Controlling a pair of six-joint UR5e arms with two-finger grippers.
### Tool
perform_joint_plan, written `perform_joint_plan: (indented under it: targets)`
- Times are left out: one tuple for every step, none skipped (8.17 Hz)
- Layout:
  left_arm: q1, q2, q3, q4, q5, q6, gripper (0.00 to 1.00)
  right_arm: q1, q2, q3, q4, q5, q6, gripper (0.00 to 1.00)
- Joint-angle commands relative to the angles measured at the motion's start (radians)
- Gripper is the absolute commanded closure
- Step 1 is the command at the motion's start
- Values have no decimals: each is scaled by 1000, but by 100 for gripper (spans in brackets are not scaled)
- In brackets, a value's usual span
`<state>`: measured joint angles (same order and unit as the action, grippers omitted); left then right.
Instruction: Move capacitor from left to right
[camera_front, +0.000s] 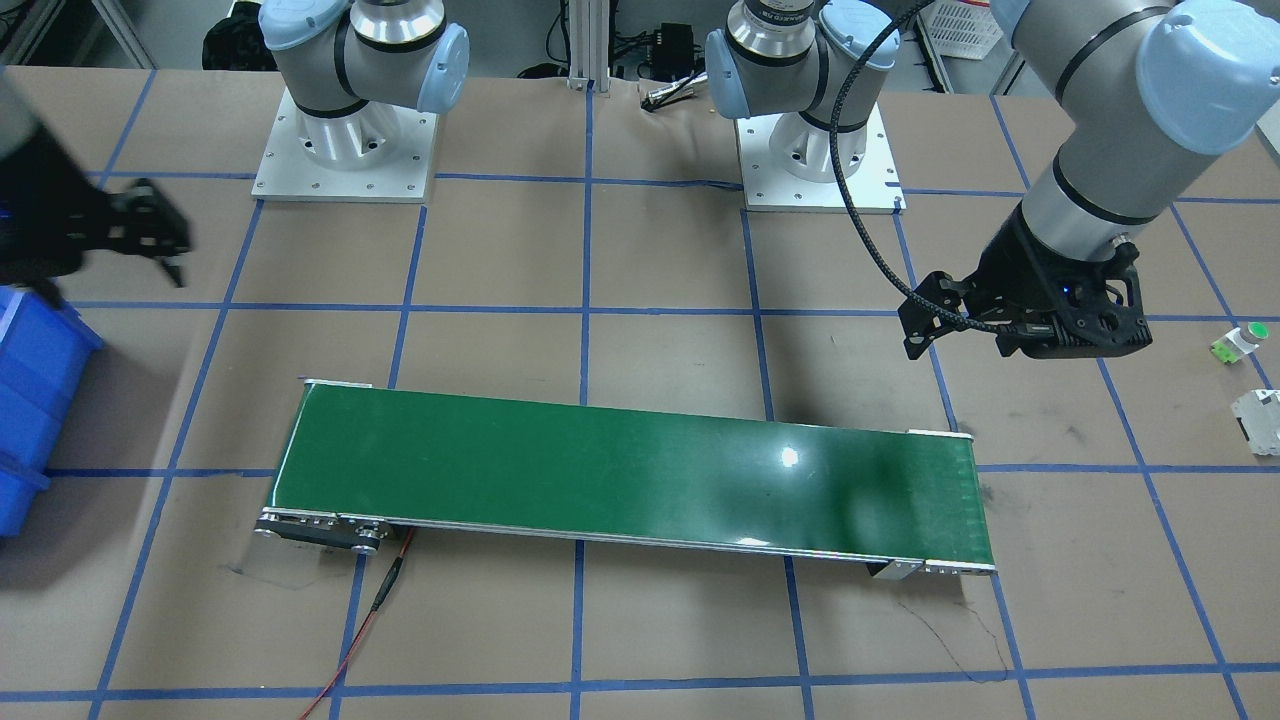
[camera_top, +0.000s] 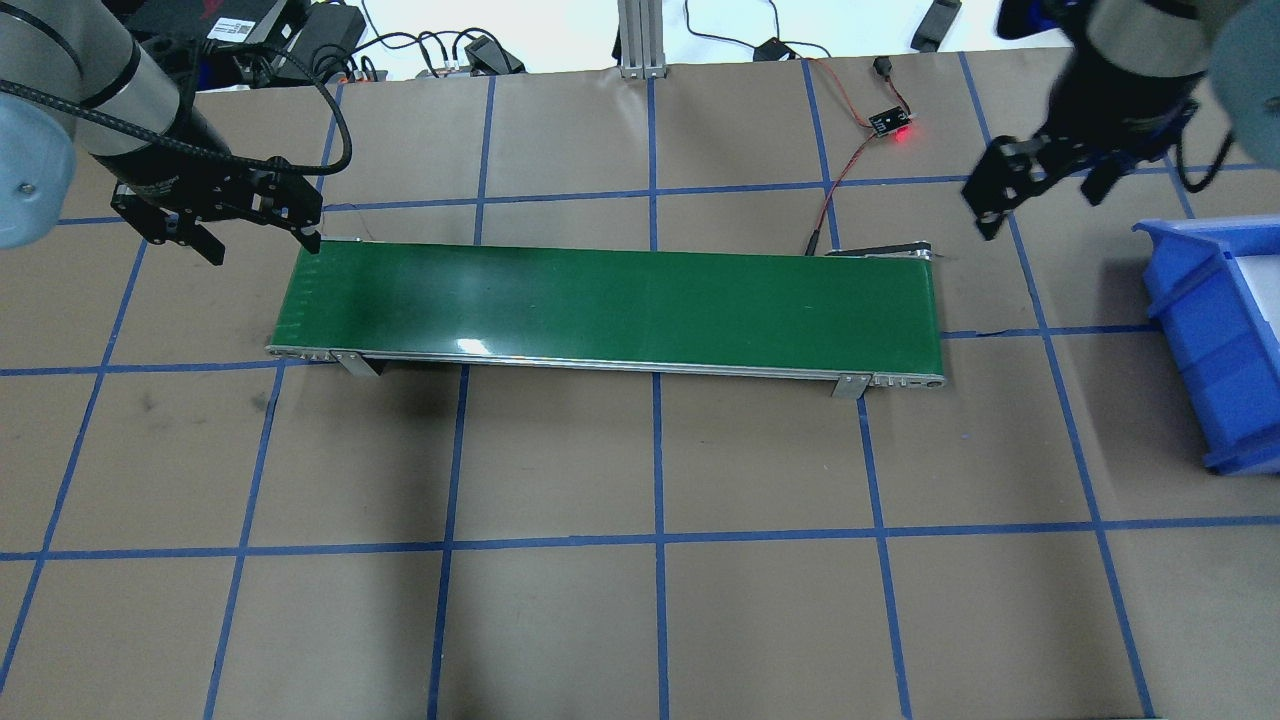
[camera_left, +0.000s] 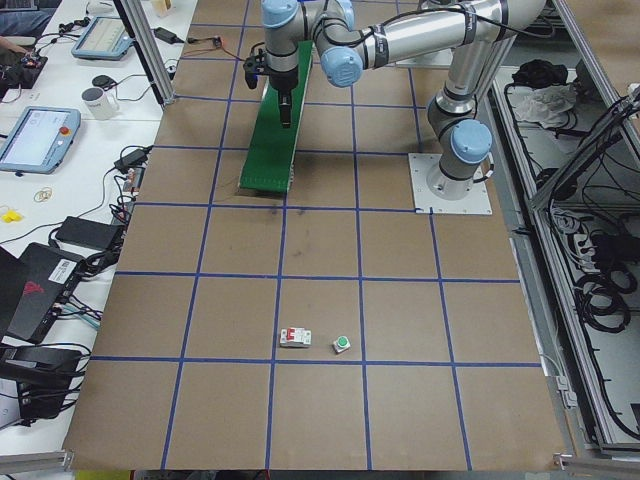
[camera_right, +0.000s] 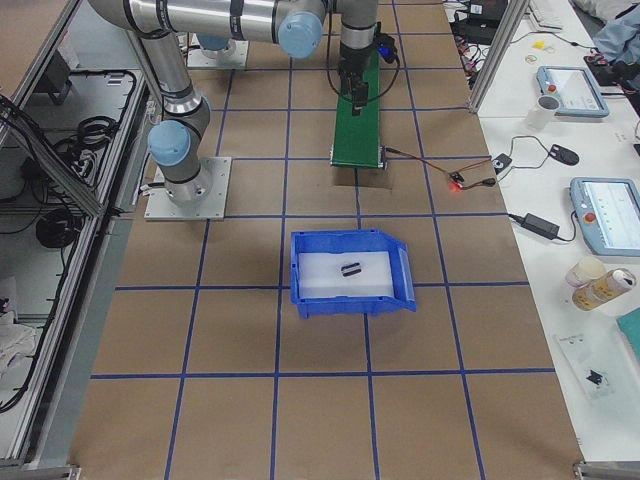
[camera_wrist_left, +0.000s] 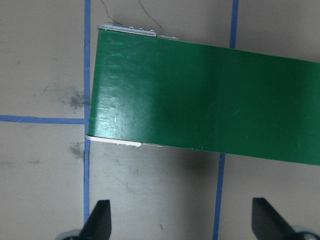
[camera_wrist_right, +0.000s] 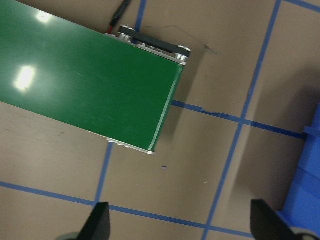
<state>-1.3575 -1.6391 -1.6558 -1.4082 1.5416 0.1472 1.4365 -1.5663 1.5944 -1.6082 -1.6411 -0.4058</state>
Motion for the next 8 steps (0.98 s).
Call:
perform_joint_plan:
  targets:
    - [1,1,-1,2,-6,2,0,263,2,-13,5,-8,275,0]
    - [6,1,-1,2,-3,2,0,266,-1,-11,14,-8,298,0]
    - [6,2,2,-2,6,-6,0,265,-1,-7,14,4,298,0]
    - [2,-1,8,0,35,-18,0,266,0,-8,10,6,300,0]
    - [-29,-7,10,2,41,-38,0,265,-1,-8,4,4,300,0]
    - [-82,-8,10,2,43,-78,0,265,-1,-8,8,0,300,0]
    - [-119,-7,10,12,41,-106,0,265,-1,-8,8,3,300,0]
    - [-130,-8,4,35,41,-106,0,265,-1,-8,8,-6,300,0]
